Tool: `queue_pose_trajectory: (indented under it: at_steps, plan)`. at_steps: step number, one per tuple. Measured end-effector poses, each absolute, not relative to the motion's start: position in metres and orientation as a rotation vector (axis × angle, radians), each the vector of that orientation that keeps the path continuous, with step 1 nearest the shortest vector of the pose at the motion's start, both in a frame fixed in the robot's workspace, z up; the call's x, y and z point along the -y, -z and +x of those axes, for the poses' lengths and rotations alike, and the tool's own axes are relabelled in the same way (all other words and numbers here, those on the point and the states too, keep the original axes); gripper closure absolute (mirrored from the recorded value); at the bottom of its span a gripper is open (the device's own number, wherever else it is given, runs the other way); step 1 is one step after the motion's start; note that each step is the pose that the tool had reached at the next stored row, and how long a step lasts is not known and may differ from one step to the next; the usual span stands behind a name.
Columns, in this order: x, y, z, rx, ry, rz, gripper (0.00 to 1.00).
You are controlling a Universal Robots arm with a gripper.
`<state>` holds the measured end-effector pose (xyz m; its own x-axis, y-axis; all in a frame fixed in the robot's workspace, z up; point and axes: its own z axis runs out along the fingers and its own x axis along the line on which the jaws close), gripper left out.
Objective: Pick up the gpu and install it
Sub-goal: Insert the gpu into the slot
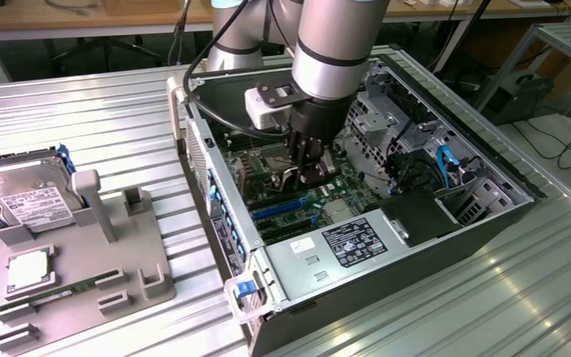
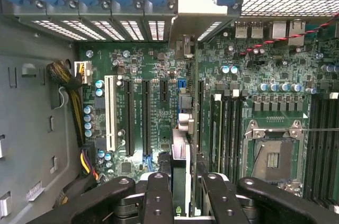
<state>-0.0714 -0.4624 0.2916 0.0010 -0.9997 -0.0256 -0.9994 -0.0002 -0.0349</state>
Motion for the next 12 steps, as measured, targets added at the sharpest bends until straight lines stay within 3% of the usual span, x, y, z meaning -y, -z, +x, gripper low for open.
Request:
queue_pose_trajectory:
  at_steps: [12]
  plan:
    - [0.463, -0.274, -0.074, -2.19, 0.011, -2.191, 0.73]
